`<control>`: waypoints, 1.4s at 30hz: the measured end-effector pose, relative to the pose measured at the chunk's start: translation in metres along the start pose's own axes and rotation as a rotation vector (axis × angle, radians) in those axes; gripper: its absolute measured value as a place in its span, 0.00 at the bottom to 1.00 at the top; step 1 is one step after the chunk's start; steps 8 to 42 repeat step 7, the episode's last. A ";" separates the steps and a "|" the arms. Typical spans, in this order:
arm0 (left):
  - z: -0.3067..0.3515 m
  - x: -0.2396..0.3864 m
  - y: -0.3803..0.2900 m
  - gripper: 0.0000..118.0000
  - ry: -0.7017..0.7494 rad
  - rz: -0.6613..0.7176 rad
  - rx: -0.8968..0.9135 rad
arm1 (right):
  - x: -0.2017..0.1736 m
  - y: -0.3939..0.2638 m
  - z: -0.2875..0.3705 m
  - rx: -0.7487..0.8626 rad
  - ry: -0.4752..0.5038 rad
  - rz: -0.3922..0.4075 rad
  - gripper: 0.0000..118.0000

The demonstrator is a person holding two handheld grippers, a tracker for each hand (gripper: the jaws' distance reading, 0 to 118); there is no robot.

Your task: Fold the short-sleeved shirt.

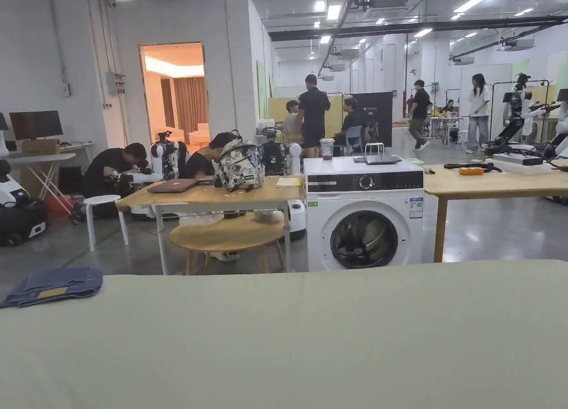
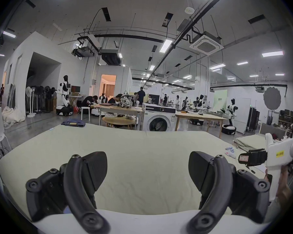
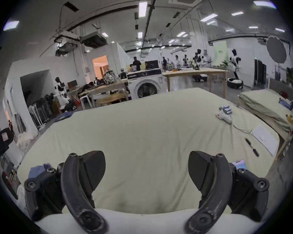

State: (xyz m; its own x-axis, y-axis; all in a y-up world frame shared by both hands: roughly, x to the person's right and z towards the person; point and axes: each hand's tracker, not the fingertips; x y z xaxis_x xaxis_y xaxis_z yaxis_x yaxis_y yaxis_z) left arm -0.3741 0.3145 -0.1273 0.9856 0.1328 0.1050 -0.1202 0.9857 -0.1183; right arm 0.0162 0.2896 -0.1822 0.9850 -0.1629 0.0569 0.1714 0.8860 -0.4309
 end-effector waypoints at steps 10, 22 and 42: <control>-0.002 0.004 -0.004 0.84 -0.018 0.011 -0.018 | -0.003 0.001 0.001 0.031 0.036 -0.014 0.86; -0.002 0.004 -0.004 0.84 -0.018 0.011 -0.018 | -0.003 0.001 0.001 0.031 0.036 -0.014 0.86; -0.002 0.004 -0.004 0.84 -0.018 0.011 -0.018 | -0.003 0.001 0.001 0.031 0.036 -0.014 0.86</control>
